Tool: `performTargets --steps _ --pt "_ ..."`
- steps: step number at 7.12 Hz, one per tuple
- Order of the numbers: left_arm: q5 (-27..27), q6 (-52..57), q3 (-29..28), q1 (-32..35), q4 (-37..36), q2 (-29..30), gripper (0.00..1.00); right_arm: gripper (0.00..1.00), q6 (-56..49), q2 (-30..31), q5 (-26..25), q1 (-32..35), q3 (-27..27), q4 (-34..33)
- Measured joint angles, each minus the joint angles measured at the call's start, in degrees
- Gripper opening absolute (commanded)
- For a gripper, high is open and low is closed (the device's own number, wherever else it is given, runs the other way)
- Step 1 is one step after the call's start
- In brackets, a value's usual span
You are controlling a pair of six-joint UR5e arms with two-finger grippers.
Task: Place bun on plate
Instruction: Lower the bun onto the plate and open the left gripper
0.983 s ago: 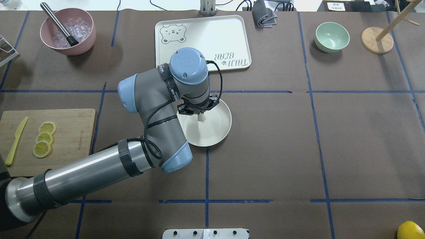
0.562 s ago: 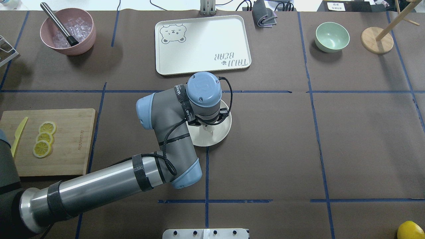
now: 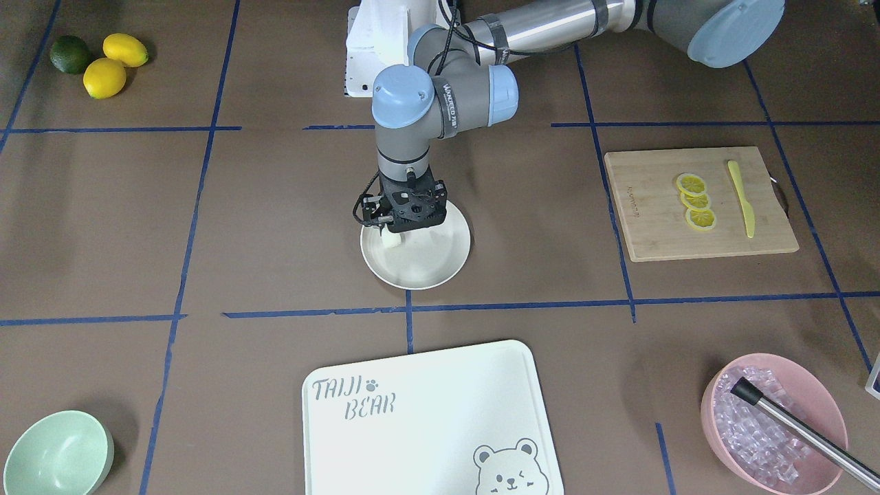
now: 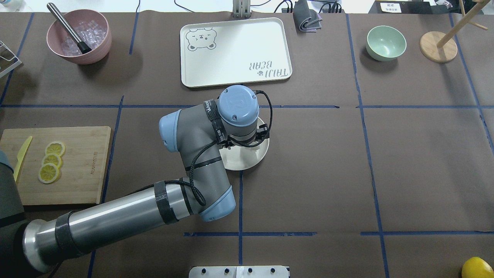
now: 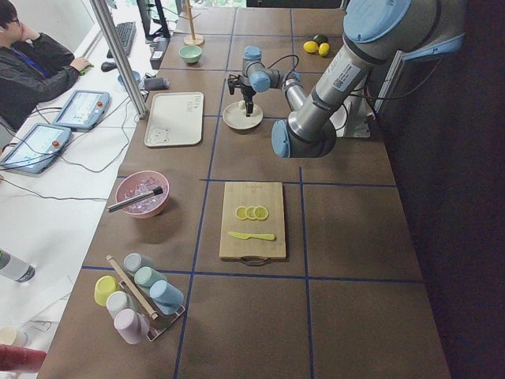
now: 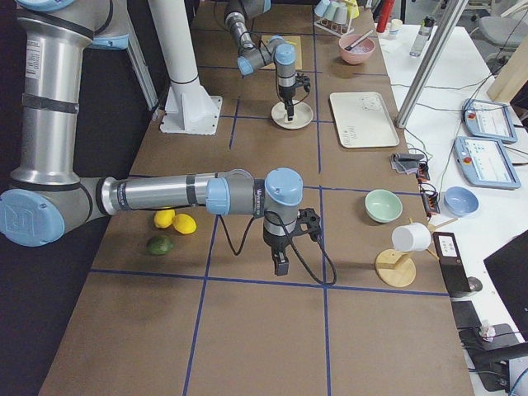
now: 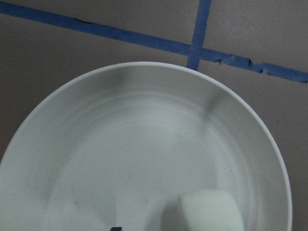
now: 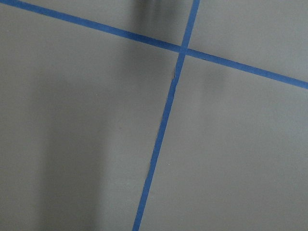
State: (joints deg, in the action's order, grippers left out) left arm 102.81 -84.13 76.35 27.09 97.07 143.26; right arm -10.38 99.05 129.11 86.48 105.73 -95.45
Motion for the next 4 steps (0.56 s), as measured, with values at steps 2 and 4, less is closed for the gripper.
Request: performTargets --steps 2,4 --pt "0.02 0.04 0.42 0.08 -0.32 -0.08 1.00 1.00 0.24 0.05 0.06 0.00 0.02 0.00" --pt "0.16 1.01 0.53 0.37 -0.53 -0.24 1.00 1.00 0.27 0.08 0.08 0.00 0.02 0.00"
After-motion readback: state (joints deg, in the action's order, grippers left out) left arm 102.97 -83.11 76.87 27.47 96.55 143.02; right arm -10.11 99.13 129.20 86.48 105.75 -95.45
